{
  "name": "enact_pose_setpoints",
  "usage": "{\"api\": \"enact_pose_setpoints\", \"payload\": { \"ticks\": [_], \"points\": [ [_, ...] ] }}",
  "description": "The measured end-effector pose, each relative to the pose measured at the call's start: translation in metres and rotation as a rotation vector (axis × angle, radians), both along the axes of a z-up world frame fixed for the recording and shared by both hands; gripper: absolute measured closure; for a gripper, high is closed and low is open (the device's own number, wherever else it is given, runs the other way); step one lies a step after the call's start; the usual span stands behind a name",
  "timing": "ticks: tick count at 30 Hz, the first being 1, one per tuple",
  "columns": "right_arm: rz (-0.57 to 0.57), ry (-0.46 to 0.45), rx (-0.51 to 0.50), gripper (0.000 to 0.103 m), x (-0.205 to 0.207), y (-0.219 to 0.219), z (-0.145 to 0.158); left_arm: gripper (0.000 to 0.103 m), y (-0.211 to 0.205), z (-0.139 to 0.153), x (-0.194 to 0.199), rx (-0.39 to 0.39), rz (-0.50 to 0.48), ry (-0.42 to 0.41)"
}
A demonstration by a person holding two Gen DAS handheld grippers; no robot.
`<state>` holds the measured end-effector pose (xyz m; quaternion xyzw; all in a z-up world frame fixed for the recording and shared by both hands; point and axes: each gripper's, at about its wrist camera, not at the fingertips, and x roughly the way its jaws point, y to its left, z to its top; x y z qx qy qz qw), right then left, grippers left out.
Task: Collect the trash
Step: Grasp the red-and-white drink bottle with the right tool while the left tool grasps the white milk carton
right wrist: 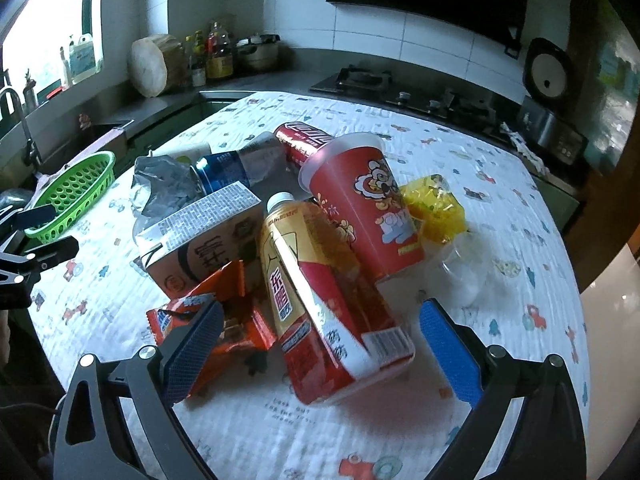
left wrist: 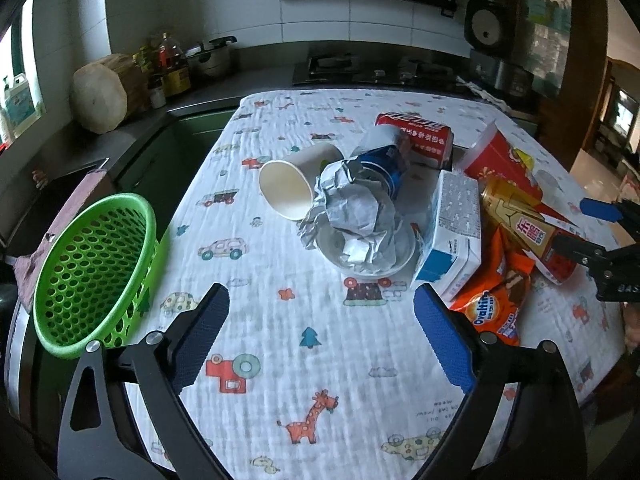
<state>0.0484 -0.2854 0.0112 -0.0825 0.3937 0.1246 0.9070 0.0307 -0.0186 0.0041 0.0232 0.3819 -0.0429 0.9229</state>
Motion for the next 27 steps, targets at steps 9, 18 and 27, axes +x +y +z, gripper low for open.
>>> {"api": "enact_pose_setpoints", "payload": {
  "ticks": [9, 18, 27],
  "points": [
    [0.051, 0.071, -0.028, 0.021, 0.025, 0.002, -0.01, 0.018, -0.008, 0.006, 0.011, -0.025, -0.056, 0.01],
    [0.096, 0.127, -0.057, 0.025, 0.041, 0.005, -0.023, 0.023, -0.021, 0.01, 0.027, -0.062, -0.117, 0.037],
    [0.146, 0.177, -0.083, 0.025, 0.05, 0.01, -0.035, 0.025, -0.043, 0.011, 0.05, -0.092, -0.183, 0.07]
  ]
}}
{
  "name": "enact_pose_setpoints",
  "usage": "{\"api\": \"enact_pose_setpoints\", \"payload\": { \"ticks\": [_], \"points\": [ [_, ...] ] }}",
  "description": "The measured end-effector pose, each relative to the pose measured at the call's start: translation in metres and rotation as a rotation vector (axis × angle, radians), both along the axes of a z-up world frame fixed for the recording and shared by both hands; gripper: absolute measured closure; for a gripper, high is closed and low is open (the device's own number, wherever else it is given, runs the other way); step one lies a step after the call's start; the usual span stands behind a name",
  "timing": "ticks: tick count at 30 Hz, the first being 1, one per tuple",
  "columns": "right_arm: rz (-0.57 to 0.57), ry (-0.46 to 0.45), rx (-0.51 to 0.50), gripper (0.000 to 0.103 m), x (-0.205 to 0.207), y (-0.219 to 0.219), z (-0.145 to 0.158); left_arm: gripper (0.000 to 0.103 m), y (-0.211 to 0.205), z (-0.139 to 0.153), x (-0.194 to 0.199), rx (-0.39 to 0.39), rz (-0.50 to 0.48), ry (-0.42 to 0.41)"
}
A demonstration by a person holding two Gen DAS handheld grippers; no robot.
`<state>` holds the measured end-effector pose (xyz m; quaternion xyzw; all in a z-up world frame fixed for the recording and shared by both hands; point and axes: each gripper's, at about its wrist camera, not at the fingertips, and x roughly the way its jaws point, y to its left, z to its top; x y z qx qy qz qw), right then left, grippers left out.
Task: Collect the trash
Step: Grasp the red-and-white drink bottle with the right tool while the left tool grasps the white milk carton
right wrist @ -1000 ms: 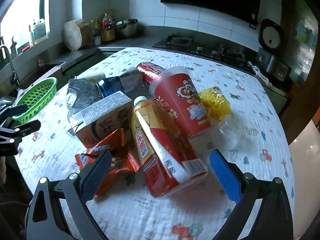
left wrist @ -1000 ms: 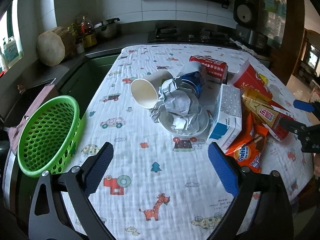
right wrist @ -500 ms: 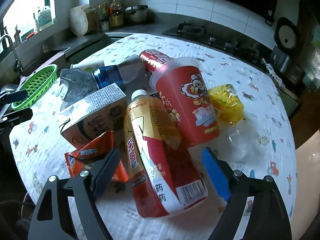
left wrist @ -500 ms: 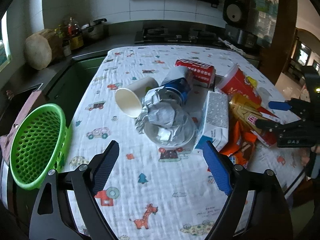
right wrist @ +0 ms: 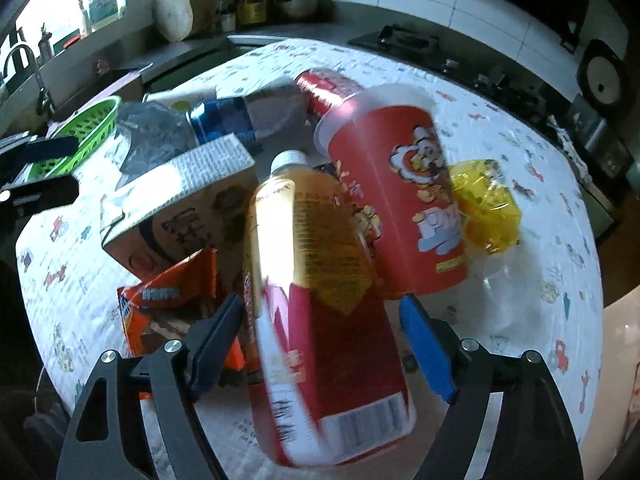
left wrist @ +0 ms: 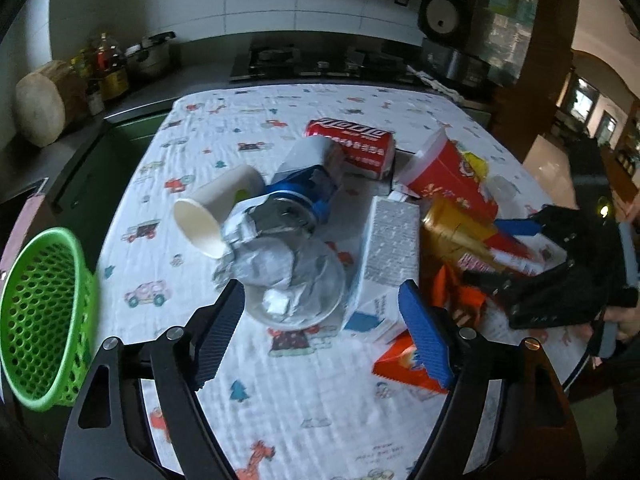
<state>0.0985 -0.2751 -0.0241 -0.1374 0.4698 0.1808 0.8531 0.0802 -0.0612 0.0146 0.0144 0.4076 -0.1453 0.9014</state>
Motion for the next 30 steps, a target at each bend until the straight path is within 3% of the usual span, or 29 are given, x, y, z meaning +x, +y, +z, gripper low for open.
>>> {"api": "enact_pose_setpoints", "payload": {
  "ticks": [4, 21, 30],
  "points": [
    [0.004, 0.03, 0.018, 0.033, 0.001, -0.001, -0.007, 0.026, -0.011, -0.001, 0.008, -0.006, -0.034, 0.01],
    [-0.009, 0.032, 0.042, 0.036, 0.0, -0.001, -0.009, 0.031, -0.053, -0.023, 0.047, -0.029, -0.195, 0.107],
    [-0.032, 0.014, 0.098, 0.037, -0.011, -0.009, 0.003, 0.049, -0.064, -0.039, 0.058, -0.001, -0.22, 0.155]
  ]
}}
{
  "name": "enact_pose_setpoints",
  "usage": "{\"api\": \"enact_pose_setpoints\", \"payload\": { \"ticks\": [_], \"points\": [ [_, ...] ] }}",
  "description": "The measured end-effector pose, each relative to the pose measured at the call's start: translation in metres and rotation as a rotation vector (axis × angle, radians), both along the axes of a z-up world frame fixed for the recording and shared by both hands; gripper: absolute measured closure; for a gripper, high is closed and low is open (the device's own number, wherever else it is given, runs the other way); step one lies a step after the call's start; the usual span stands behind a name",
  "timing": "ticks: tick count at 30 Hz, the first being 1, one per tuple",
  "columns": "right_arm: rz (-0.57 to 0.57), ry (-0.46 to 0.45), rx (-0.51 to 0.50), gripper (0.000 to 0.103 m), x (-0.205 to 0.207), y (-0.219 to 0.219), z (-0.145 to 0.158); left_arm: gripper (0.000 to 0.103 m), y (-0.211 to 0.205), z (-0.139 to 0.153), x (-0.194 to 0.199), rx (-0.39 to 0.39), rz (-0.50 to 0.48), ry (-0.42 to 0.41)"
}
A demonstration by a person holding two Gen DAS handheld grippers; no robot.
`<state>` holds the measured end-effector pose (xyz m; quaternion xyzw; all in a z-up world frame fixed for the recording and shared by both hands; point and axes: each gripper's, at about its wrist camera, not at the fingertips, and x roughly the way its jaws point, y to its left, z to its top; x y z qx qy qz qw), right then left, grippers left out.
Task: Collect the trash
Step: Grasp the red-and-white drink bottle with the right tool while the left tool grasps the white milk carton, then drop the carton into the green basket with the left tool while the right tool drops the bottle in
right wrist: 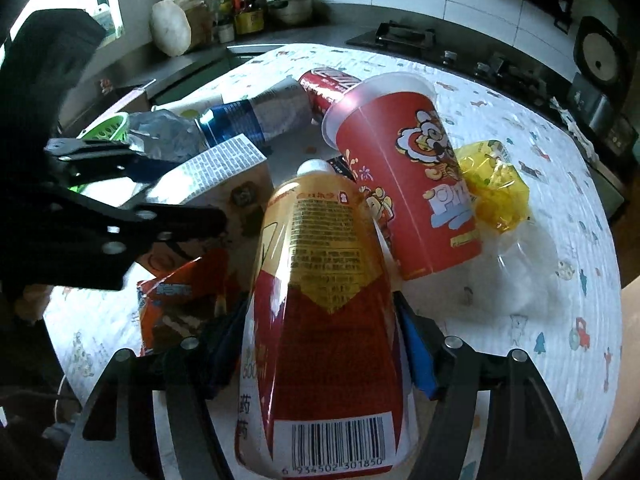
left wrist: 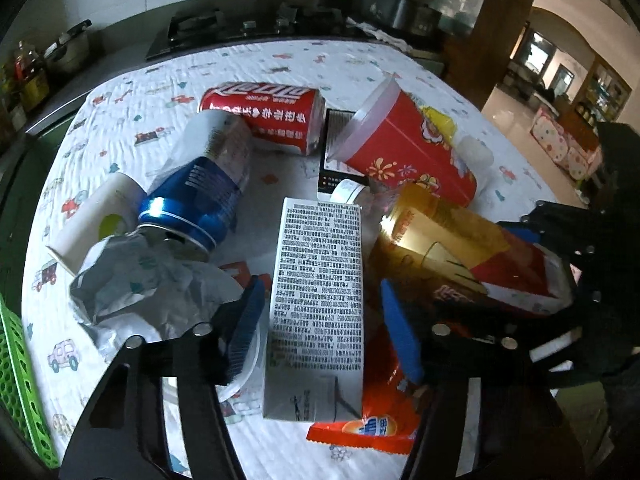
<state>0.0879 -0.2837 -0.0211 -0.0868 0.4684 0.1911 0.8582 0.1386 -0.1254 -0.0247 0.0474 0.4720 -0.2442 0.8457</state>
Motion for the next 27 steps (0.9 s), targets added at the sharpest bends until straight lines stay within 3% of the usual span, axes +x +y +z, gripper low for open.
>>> {"api": "enact_pose_setpoints", "payload": {
  "ticks": [4, 15, 21, 27],
  "points": [
    [0.001, -0.014, 0.005, 0.037, -0.006, 0.001, 0.005, 0.061, 0.001, -0.002, 0.001, 0.0, 0.011, 0.001],
    [0.0, -0.076, 0.028, 0.037, -0.025, 0.004, 0.029, 0.063, 0.021, 0.029, -0.021, -0.043, 0.042, -0.088],
    [0.029, -0.131, 0.058, 0.037, -0.033, 0.02, 0.054, 0.063, 0.059, 0.065, -0.039, -0.083, 0.11, -0.168],
    [0.116, -0.166, 0.092, 0.037, -0.032, 0.062, 0.072, 0.063, 0.125, 0.096, -0.059, -0.062, 0.256, -0.261]
  ]
}}
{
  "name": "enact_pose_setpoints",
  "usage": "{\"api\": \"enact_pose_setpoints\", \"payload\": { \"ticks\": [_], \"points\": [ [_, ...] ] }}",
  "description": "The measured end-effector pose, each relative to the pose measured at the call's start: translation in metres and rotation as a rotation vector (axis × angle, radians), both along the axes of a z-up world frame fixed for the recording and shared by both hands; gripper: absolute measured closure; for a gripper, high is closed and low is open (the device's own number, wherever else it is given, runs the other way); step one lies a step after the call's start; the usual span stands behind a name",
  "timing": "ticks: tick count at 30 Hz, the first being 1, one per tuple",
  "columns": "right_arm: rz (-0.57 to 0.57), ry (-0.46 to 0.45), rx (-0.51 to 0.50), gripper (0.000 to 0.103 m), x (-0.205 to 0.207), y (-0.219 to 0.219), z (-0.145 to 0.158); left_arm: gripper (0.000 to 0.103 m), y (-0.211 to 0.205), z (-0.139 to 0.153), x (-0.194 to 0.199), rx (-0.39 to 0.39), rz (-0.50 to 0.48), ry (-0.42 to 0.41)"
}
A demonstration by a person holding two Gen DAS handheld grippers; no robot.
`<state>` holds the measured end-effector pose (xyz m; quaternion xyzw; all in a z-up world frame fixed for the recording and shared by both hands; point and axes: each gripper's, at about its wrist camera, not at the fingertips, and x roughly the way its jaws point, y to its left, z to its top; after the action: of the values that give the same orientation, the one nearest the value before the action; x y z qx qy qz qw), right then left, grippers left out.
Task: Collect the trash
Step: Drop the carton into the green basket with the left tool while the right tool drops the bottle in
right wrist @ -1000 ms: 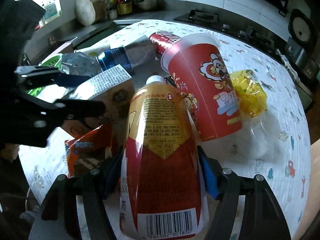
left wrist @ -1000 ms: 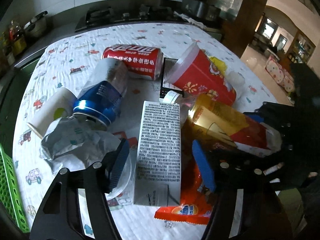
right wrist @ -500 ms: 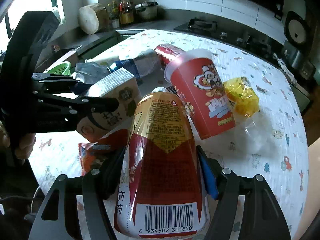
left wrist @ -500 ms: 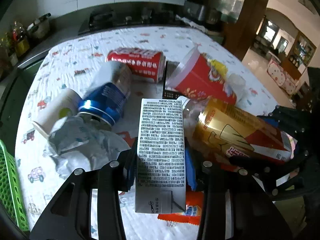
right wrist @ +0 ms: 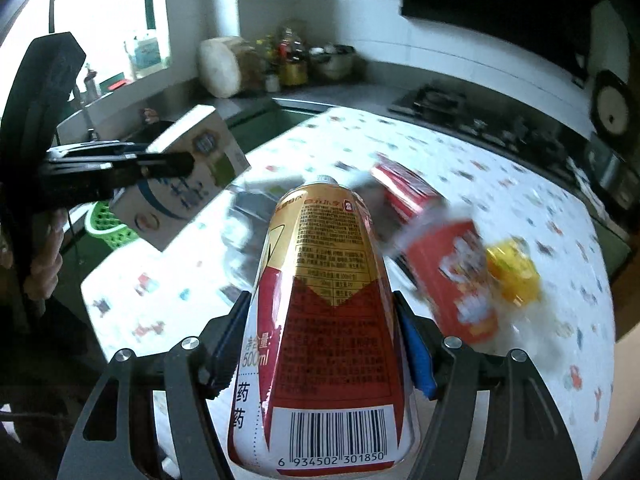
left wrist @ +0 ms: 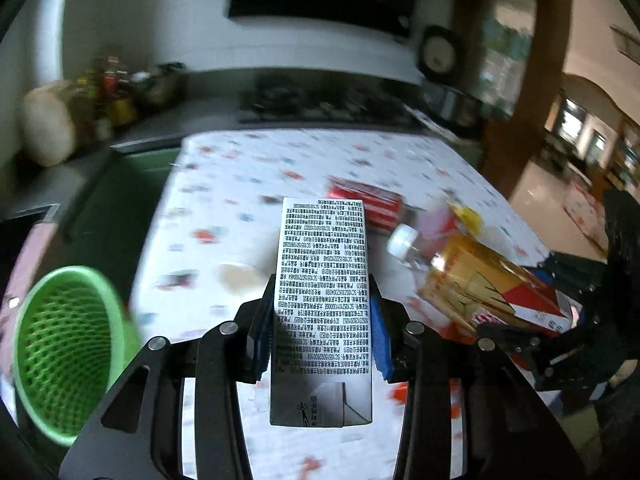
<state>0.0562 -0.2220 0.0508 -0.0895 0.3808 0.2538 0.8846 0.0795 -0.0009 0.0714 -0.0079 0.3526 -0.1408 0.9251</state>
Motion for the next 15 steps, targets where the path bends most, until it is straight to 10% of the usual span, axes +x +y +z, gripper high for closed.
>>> {"api": "enact_pose_setpoints", "payload": {
  "ticks": [15],
  "points": [
    [0.237, 0.04, 0.032, 0.037, 0.022, 0.168, -0.004, 0.063, 0.206, -0.028, -0.013, 0.061, 0.492, 0.044]
  ]
}}
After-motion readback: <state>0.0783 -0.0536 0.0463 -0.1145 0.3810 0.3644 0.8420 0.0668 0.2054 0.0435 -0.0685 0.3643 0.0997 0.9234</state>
